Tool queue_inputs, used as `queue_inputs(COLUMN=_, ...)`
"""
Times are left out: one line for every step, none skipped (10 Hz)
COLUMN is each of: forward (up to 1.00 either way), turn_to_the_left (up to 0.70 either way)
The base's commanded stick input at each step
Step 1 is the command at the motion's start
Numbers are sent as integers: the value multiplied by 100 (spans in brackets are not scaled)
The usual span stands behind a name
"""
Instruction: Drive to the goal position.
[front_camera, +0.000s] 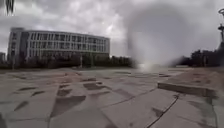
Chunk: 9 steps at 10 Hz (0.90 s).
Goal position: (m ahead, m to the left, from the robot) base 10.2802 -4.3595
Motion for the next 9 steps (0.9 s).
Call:
queue_inputs(forward=70, turn_to_the_left=0)
queue_inputs(forward=70, turn_to_the_left=0)
queue_inputs(forward=70, turn_to_the_left=0)
queue_inputs(forward=70, turn_to_the_left=0)
queue_inputs(forward=70, turn_to_the_left=0)
queue_inputs(forward=70, turn_to_the_left=0)
queue_inputs(forward=70, turn_to_the_left=0)
queue_inputs(forward=70, turn_to_the_left=0)
queue_inputs(forward=70, turn_to_the_left=0)
